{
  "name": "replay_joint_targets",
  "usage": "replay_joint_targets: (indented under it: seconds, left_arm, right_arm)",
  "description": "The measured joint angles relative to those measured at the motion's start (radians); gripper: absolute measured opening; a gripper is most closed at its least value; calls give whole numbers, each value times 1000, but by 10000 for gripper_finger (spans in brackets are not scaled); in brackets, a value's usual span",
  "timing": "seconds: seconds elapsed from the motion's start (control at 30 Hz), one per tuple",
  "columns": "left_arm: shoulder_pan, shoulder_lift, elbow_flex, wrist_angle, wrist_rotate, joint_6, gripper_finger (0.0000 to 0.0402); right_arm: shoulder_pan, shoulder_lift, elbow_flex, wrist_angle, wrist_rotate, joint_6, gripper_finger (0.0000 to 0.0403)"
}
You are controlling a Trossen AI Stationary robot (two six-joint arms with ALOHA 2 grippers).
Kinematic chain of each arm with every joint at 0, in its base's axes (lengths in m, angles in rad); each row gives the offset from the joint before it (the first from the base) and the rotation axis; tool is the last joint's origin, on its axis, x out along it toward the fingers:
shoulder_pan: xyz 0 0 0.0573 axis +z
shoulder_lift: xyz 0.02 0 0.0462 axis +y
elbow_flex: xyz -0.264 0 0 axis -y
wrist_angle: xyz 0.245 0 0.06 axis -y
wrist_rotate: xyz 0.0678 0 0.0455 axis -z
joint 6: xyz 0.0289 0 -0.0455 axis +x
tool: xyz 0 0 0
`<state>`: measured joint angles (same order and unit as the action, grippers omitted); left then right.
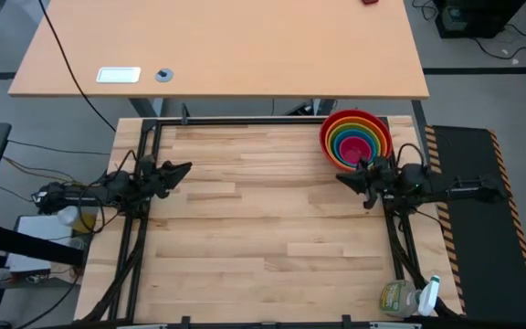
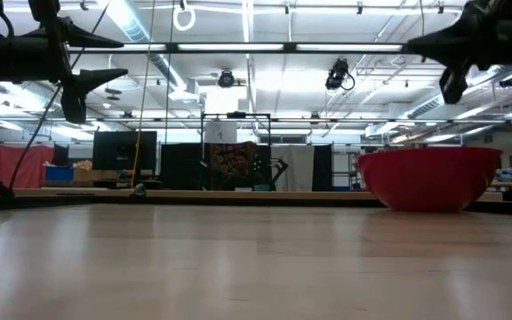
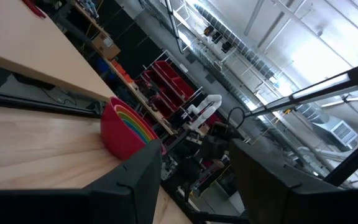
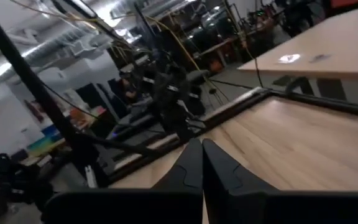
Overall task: Nest bowls inside each other
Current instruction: Return to Home Position
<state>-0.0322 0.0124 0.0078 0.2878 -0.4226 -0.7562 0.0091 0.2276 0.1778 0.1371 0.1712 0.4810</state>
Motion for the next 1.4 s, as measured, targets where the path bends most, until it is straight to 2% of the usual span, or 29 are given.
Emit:
replay_joint_targets:
  seconds: [0.17, 0.33, 0.63, 0.87, 1.17, 1.23, 1.33, 1.4]
  left_arm:
    - [0, 0, 0, 0, 0, 18, 192]
    - [0, 0, 0, -4, -25, 38, 192]
    - [26, 0, 0, -84, -55, -1, 192]
    - [31, 0, 0, -171, -79, -35, 192]
    - [29, 1, -1, -217, -62, 131, 192]
    - [29, 1, -1, -217, -62, 233, 192]
    - [29, 1, -1, -218, -62, 478, 192]
    - [29, 1, -1, -218, -62, 581, 192]
  right_arm:
    - [30, 0, -75, 59, 53, 22, 1]
    - [26, -1, -162, 238, 66, 8, 1]
    - [8, 0, -172, 238, 46, -38, 3]
    - [7, 0, -172, 194, 95, -38, 34]
    - [7, 0, -172, 102, 94, -224, 39]
    - [7, 0, -172, 87, 111, -309, 40]
    - [7, 0, -172, 72, 124, -458, 40]
    - [7, 0, -172, 72, 119, -495, 40]
